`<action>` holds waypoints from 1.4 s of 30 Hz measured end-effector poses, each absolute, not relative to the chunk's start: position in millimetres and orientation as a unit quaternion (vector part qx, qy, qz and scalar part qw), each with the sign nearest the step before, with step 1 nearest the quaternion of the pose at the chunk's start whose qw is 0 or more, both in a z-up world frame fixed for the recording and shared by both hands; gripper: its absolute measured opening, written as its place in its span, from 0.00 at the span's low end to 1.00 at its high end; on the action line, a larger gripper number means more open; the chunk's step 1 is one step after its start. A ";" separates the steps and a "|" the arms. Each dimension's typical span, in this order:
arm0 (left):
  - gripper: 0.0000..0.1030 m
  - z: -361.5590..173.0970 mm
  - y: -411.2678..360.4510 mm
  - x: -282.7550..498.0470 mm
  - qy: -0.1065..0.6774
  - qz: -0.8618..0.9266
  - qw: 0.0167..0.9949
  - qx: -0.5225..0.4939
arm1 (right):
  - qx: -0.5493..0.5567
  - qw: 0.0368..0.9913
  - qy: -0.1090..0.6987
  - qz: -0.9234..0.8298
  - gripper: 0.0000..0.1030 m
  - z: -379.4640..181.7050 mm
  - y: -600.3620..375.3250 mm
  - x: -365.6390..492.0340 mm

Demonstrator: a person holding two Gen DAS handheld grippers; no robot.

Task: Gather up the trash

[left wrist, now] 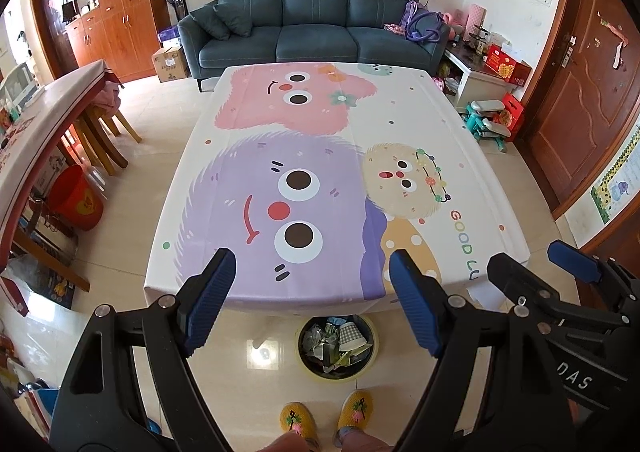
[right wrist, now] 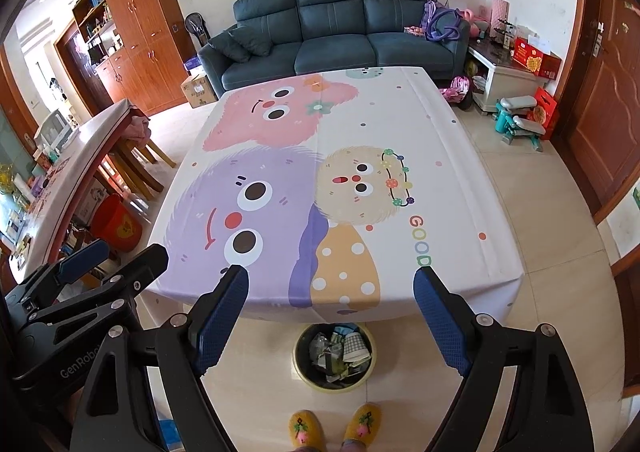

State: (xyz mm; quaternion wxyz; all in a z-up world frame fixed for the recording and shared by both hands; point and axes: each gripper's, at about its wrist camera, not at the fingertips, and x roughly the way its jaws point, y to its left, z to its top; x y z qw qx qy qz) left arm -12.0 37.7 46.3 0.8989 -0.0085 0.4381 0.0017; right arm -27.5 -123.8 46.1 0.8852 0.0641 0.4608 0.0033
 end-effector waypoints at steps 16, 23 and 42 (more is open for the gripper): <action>0.74 41.6 30.6 -10.6 0.441 0.003 0.897 -0.009 | 0.063 0.885 0.462 0.004 0.84 45.5 -126.8 -28.0; 0.75 41.5 29.8 -10.4 0.442 0.003 0.897 -0.009 | 0.064 0.884 0.463 0.003 0.84 45.2 -127.1 -28.8; 0.74 33.7 15.8 -14.7 0.444 0.012 0.896 -0.010 | 0.064 0.884 0.464 0.007 0.84 41.6 -130.4 -30.2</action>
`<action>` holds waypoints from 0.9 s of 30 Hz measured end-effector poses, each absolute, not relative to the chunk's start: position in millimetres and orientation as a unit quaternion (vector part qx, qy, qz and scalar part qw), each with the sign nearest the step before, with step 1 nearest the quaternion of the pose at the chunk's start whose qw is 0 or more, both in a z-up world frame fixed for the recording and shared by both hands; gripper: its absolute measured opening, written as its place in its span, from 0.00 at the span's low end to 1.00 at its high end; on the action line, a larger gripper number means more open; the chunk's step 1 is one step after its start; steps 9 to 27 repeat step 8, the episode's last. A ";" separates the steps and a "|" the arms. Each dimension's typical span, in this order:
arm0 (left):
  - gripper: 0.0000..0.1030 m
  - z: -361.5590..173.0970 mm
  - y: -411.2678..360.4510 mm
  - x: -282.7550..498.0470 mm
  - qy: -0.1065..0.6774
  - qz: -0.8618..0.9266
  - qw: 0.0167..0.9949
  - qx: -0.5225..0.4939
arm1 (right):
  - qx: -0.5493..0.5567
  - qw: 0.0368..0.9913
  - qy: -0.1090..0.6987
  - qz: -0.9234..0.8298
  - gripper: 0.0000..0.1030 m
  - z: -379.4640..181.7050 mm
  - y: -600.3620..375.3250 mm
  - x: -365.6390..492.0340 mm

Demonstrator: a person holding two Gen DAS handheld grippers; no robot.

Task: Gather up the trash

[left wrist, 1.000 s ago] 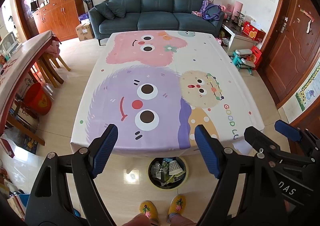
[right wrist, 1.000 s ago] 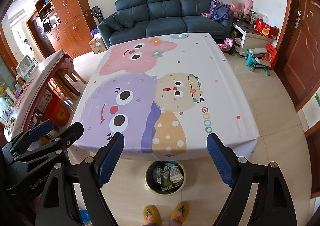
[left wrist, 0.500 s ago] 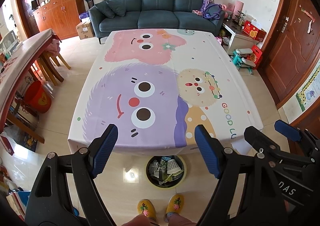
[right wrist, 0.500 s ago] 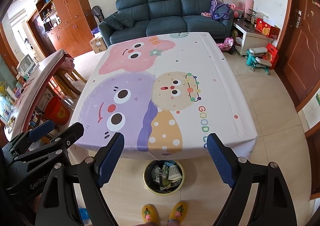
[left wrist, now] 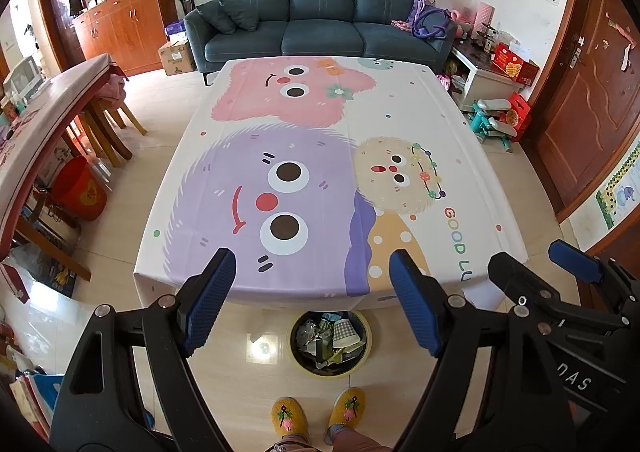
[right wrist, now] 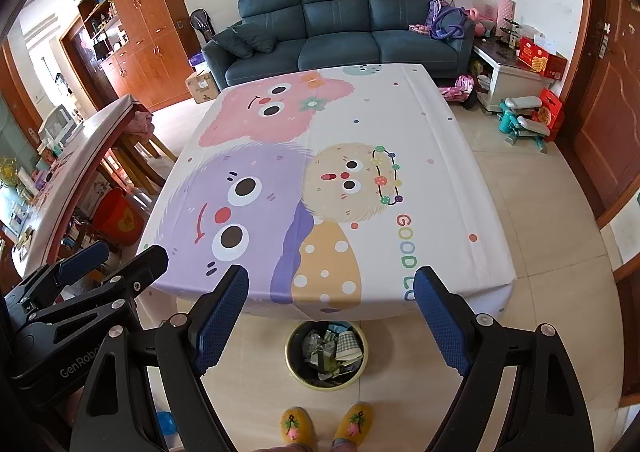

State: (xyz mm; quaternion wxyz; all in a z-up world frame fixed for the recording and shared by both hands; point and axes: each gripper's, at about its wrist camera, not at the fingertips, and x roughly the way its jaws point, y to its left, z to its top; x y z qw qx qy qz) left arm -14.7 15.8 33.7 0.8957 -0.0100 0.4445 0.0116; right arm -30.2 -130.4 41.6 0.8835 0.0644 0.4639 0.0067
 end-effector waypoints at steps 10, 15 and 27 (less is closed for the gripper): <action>0.74 34.1 15.8 -13.8 0.445 0.011 0.895 -0.009 | 0.066 0.883 0.465 0.005 0.84 40.8 -129.9 -30.5; 0.74 34.1 15.8 -13.8 0.445 0.011 0.895 -0.009 | 0.066 0.883 0.465 0.005 0.84 40.8 -129.9 -30.5; 0.74 34.1 15.8 -13.8 0.445 0.011 0.895 -0.009 | 0.066 0.883 0.465 0.005 0.84 40.8 -129.9 -30.5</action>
